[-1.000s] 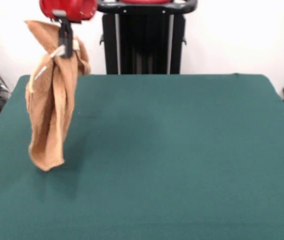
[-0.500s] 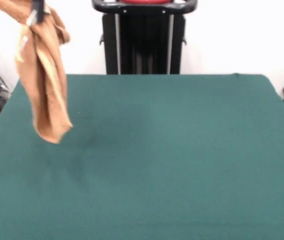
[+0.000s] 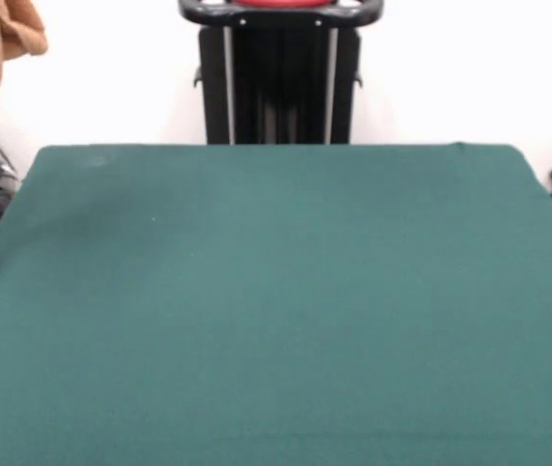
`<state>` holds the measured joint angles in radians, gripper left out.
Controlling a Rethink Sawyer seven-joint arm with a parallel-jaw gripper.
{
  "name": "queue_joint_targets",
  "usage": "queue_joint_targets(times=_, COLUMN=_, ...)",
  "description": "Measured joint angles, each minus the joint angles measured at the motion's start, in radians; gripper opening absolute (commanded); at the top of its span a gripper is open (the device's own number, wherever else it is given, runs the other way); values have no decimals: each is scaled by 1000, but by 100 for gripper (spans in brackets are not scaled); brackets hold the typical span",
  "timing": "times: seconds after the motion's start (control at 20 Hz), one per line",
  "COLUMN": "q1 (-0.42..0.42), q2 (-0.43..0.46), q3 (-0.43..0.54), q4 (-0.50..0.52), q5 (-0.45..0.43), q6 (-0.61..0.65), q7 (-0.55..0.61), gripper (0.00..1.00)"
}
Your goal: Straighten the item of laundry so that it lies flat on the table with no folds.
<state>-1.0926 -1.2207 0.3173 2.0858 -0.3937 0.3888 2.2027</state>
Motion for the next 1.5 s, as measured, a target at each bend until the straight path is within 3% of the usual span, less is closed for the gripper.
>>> queue_joint_targets(times=0.1, q1=-4, q2=21, q3=-11, q4=-4, q5=-48, q6=-13, q7=0, gripper=0)
queue_joint_targets(times=0.25, q1=7, q2=98, q3=-50, q4=-21, q5=-190, q6=-73, q7=0, gripper=0)
queue_joint_targets(times=0.3, q1=16, q2=144, q3=-72, q4=-31, q5=-258, q6=-112, q7=0, gripper=0)
queue_joint_targets(times=0.5, q1=40, q2=284, q3=-127, q4=-75, q5=-397, q6=-202, q7=0, gripper=0)
queue_joint_targets(times=0.65, q1=66, q2=358, q3=-167, q4=-109, q5=-451, q6=-238, q7=0, gripper=0)
queue_joint_targets(times=0.75, q1=111, q2=462, q3=-227, q4=-167, q5=-517, q6=-281, q7=0, gripper=0)
queue_joint_targets(times=1.15, q1=260, q2=674, q3=-393, q4=-340, q5=-574, q6=-337, q7=0, gripper=0)
queue_joint_targets(times=1.5, q1=238, q2=729, q3=-401, q4=-406, q5=-571, q6=-336, q7=0, gripper=0)
